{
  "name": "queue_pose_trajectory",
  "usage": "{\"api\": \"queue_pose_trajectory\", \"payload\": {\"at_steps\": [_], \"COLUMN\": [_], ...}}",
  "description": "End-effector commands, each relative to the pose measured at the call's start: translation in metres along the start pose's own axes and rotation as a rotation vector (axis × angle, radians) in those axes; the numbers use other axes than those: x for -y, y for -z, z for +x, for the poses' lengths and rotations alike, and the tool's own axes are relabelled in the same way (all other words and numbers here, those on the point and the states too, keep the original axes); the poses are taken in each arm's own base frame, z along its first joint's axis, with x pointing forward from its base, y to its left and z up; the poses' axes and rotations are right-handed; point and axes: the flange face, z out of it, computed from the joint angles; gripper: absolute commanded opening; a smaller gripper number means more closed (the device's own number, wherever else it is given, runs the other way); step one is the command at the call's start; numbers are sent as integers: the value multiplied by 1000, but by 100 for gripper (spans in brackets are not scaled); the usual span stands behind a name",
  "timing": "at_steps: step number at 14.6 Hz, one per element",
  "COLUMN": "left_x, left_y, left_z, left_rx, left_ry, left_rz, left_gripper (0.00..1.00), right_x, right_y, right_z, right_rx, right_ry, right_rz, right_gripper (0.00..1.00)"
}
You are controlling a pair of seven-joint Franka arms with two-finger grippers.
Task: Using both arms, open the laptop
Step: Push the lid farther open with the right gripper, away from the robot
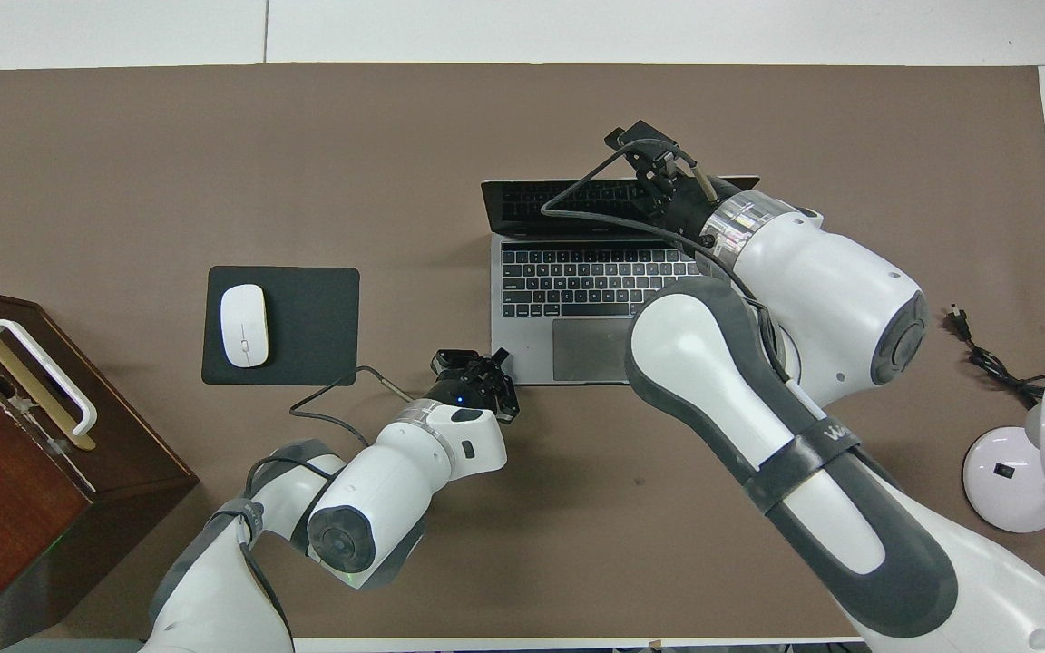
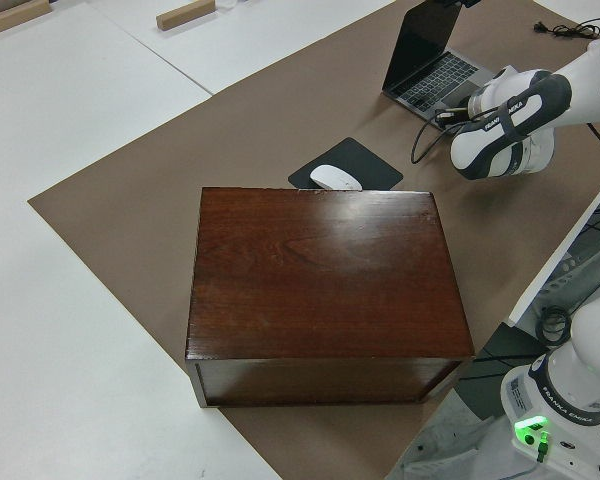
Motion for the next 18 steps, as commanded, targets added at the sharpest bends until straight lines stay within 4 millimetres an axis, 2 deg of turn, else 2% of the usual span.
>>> {"api": "queue_pose_trajectory", "payload": {"at_steps": [1, 4, 6, 7, 9, 11, 14, 16, 18], "left_x": [-2, -2, 1, 3, 5, 8, 23, 27, 41], "left_y": [-11, -10, -6, -3, 7, 19, 38, 46, 57], "left_z": [-6, -5, 0, 3, 13, 22, 38, 43, 48], "left_rx": [4, 1, -8, -19, -41, -19, 11, 42, 83], "left_ry": [-15, -7, 17, 39, 70, 78, 99, 104, 113], "left_rz": [1, 2, 6, 8, 11, 14, 30, 34, 49], "left_gripper": [0, 0, 0, 0, 0, 0, 0, 0, 0], "right_x": [26, 46, 61, 70, 91, 102, 101, 98, 97], "right_y": [8, 16, 22, 26, 35, 37, 44, 50, 61], "right_z": [-36, -73, -73, -67, -42, -2, 61, 91, 117], "right_rx": [46, 32, 22, 13, -22, -33, -34, -21, -5], "right_ry": [-49, -78, -75, -65, 3, 115, 292, 373, 466], "right_rz": [50, 105, 140, 159, 203, 209, 153, 98, 39], "right_gripper": [100, 100, 100, 100, 100, 100, 100, 100, 100]}}
